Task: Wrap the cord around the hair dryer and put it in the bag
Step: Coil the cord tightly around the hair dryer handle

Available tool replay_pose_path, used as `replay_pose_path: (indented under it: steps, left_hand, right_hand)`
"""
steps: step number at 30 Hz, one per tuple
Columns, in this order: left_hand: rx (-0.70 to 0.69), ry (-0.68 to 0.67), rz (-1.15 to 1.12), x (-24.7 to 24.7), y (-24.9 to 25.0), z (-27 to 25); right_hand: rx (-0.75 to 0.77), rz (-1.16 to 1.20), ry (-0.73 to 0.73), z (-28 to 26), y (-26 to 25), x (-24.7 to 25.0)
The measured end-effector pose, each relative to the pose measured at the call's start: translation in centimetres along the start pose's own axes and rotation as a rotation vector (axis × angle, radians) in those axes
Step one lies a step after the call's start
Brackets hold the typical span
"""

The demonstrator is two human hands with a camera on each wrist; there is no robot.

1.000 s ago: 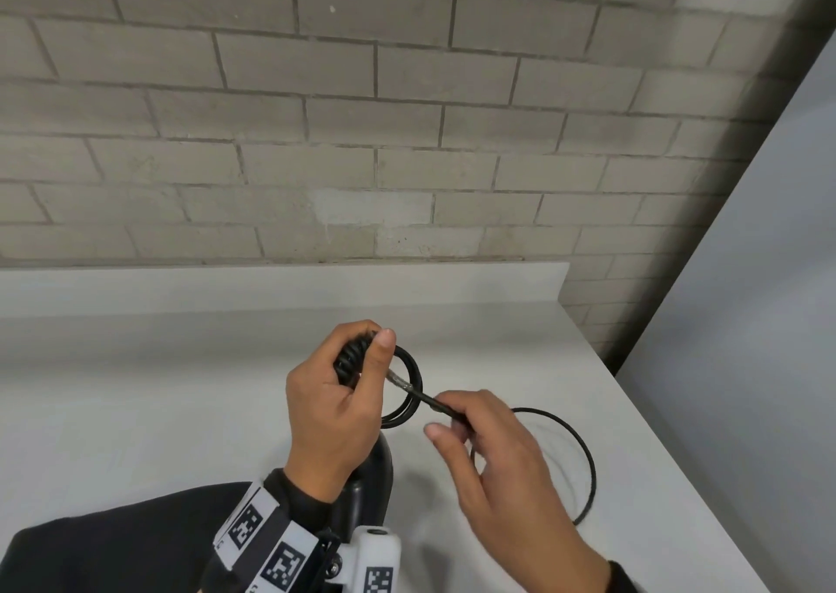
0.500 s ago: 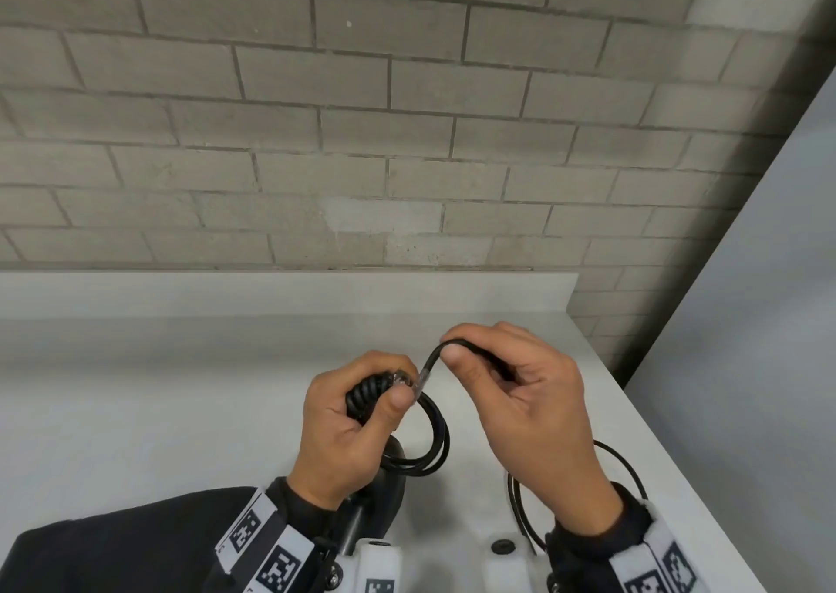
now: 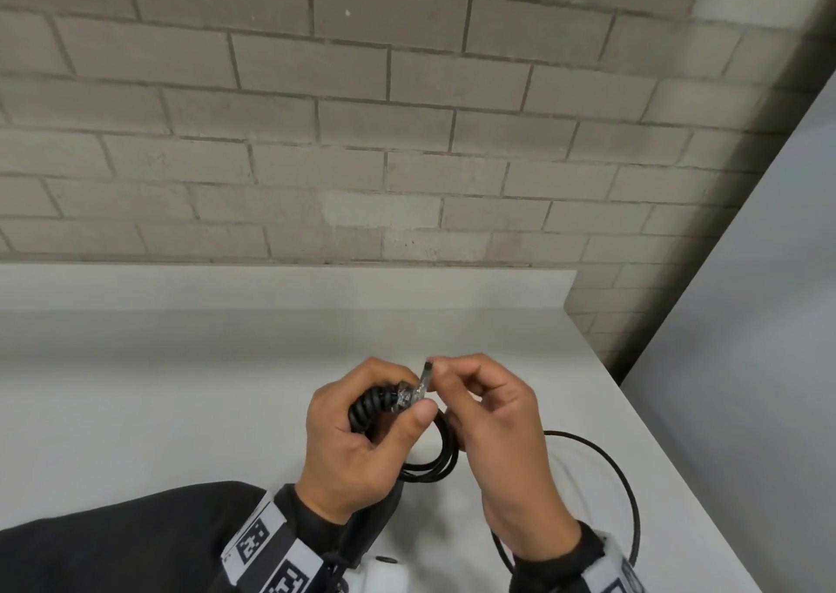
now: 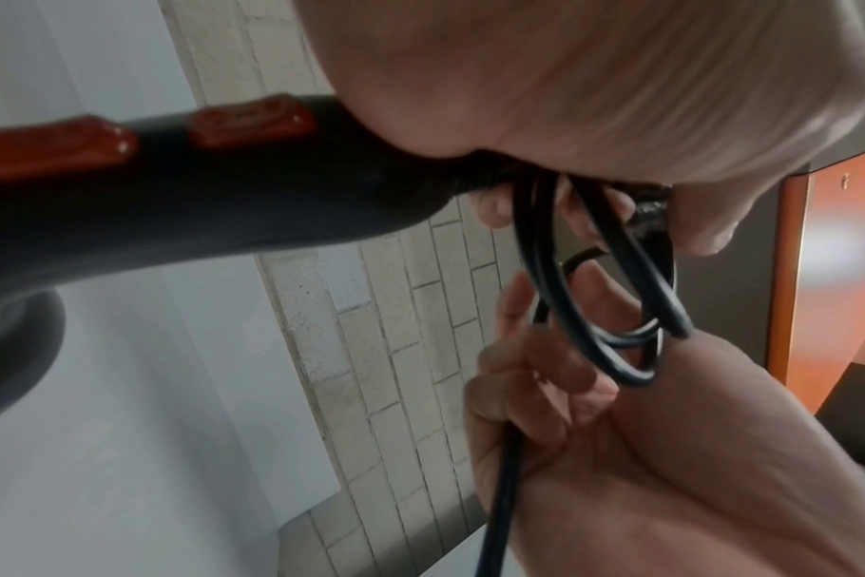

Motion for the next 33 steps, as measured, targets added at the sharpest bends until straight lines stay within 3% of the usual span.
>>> replay_pose_path:
  steps: [5,9,15,19,22,24,28,33]
  left_hand:
    - [-0.033,0.016,-0.045,-0.7,0.6,-0.1]
    - [0.000,0.108,0.013,0.0,0.0,0.1]
    - [0.056,0.079,-0.004,0.0,-0.3,0.3]
    - [0.175,-0.022,-0.004,0.0,-0.4,0.9]
    - [0.188,-0.186,0.006,-0.2,-0.2,1.2]
    - [0.203,-0.225,0.029,-0.3,-0.3,1.2]
    - [0.269,-0.191,0.043,-0.3,-0.6,0.9]
    - [0.308,-0.156,0.076,-0.5,-0.9,0.6]
  right_hand:
    - [0.035,0.050,-0.145,-1.9,1.6,-0.1]
    - [0.028,-0.031,-0.193,-2.2,2.1,-0.1]
    - [0.064,-0.235,-0.262,-1.7,0.6,-0.1]
    - [0.075,-0.331,-0.359,-1.2,-0.6,0.6]
    - [0.075,-0.414,-0.412,-0.9,-0.9,1.0]
    - [0.067,-0.438,-0.442,-0.9,-0.9,1.3]
    - [0.091,-0.485,-0.429,-0.9,-0.6,1.5]
    - [0.179,-0.538,-0.306,-1.2,-0.2,1.5]
Point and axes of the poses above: each hand's wrist, its own z-axis towards the middle knuckle, its own x-axis out of the back of the hand, y = z × x, the point moved 5 cm from there along z, towards the middle knuckle, and after that the axes turned 1 degree about y, right-handed, at the moved point
